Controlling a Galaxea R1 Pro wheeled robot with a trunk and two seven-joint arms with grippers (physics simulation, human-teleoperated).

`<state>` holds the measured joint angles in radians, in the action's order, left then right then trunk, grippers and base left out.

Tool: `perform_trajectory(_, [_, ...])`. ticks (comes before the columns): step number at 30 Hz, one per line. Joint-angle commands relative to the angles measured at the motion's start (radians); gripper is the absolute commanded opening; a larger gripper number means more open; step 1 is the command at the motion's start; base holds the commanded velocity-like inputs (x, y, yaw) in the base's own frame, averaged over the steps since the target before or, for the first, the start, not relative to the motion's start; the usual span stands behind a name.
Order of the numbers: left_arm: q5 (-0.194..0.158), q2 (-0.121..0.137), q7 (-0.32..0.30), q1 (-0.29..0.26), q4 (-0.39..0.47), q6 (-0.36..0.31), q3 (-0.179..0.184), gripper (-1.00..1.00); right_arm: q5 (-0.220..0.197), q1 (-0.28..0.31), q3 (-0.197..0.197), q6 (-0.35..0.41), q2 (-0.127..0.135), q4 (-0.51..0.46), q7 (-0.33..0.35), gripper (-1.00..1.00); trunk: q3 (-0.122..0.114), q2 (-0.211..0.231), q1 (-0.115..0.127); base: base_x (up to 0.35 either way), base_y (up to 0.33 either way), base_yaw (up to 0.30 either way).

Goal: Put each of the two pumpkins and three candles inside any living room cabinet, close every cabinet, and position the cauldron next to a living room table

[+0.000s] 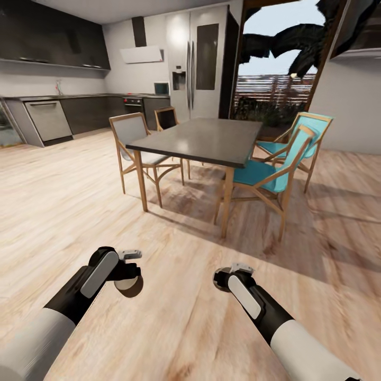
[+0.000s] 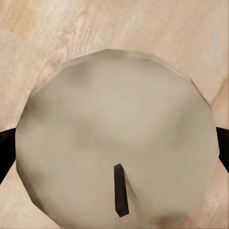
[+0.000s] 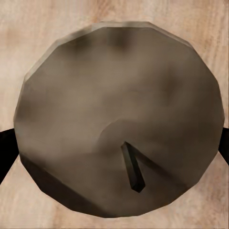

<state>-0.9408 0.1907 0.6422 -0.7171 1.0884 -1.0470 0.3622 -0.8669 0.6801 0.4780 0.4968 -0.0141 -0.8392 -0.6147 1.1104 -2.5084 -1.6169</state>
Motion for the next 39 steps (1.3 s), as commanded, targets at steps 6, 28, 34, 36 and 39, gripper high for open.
perform_trajectory(6, [-0.009,0.001,0.01,-0.001,0.001,0.0,0.004,-1.0,-0.009,0.001,0.002,-0.001,0.0,-0.001,-0.008,-1.0,-0.002,0.0,0.0,0.265,0.198,0.272])
perform_trajectory(28, [-0.009,0.001,0.01,-0.001,-0.003,0.0,0.004,-1.0,-0.009,0.001,0.003,-0.001,0.0,-0.001,-0.008,-1.0,-0.016,0.0,0.0,0.264,0.199,0.278])
perform_trajectory(34, [-0.01,0.001,0.009,-0.001,-0.004,0.0,0.004,-1.0,-0.009,0.001,0.004,-0.001,0.0,-0.001,-0.008,-1.0,-0.02,0.0,0.0,0.263,0.199,0.274])
perform_trajectory(36, [-0.01,0.001,0.009,-0.001,-0.004,0.0,0.004,-1.0,-0.009,0.001,0.003,-0.001,0.0,-0.001,-0.008,-1.0,-0.022,0.0,0.0,0.262,0.2,0.273])
perform_trajectory(39, [-0.01,0.001,0.009,-0.001,-0.005,0.0,0.004,-1.0,-0.009,0.001,0.004,-0.001,0.0,-0.001,-0.008,-1.0,-0.024,0.0,0.0,0.253,0.207,0.272])
